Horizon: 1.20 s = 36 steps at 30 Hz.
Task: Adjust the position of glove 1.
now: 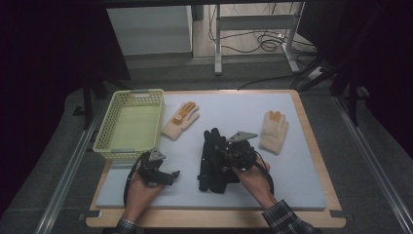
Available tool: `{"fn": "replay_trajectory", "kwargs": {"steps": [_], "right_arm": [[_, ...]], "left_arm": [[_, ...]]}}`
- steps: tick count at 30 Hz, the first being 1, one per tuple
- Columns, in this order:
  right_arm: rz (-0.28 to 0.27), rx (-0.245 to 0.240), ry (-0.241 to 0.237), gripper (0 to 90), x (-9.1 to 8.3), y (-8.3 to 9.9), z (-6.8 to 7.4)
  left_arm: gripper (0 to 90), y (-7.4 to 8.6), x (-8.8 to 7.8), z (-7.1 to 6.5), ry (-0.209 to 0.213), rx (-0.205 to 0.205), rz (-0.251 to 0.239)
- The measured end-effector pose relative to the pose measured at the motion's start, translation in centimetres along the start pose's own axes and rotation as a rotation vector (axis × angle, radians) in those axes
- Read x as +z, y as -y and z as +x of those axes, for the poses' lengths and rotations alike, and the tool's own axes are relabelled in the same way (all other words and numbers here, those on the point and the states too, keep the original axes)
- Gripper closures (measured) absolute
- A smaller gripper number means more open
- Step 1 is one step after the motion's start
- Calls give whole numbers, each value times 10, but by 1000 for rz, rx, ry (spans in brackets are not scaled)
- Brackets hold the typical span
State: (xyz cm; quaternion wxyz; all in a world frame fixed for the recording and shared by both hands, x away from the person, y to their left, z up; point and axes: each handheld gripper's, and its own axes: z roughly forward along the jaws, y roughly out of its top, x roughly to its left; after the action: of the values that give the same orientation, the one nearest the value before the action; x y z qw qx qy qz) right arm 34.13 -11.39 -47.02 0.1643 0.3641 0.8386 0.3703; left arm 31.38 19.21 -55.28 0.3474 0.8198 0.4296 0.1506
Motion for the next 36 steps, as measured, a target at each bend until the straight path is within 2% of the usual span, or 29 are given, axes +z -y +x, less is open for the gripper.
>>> {"fn": "replay_trajectory", "kwargs": {"steps": [5, 8, 10, 11, 12, 15, 16, 17, 18, 23, 28, 30, 34, 36], "right_arm": [[25, 17, 0, 737, 19, 10, 8], [35, 23, -17, 657, 26, 17, 9], [29, 7, -18, 588, 24, 17, 8], [19, 1, -20, 573, 18, 14, 7], [19, 1, -20, 573, 18, 14, 7], [-5, -16, -34, 569, 3, 8, 7], [-8, -20, -49, 576, -2, 7, 7], [-5, -29, -91, 599, -10, 8, 9], [-5, -29, -91, 599, -10, 8, 9], [22, -37, -164, 658, -18, 16, 16], [40, -72, -219, 653, -13, 25, 29], [63, -109, -231, 618, -2, 28, 36], [87, -133, -233, 602, 9, 33, 39], [107, -153, -218, 657, 16, 38, 41]], "left_arm": [[20, 0, 0, 0, 0, 5, 3], [20, 0, 0, 0, 0, 7, 5], [20, 0, 0, 0, 0, 6, 5], [20, 0, 0, 0, 1, 6, 5], [20, 0, 0, 0, 1, 6, 5], [20, 0, 0, 0, 0, 5, 5], [20, 0, 0, 1, -1, 8, 5], [20, 0, 0, 1, -1, 9, 5], [20, 0, 0, 0, 1, 7, 6], [20, 0, 0, 0, 0, 6, 5], [20, 0, 0, 0, 0, 7, 5], [20, 0, 0, 0, 1, 7, 6], [20, 0, 0, 0, 1, 7, 5], [20, 0, 0, 1, 0, 9, 7]]}}
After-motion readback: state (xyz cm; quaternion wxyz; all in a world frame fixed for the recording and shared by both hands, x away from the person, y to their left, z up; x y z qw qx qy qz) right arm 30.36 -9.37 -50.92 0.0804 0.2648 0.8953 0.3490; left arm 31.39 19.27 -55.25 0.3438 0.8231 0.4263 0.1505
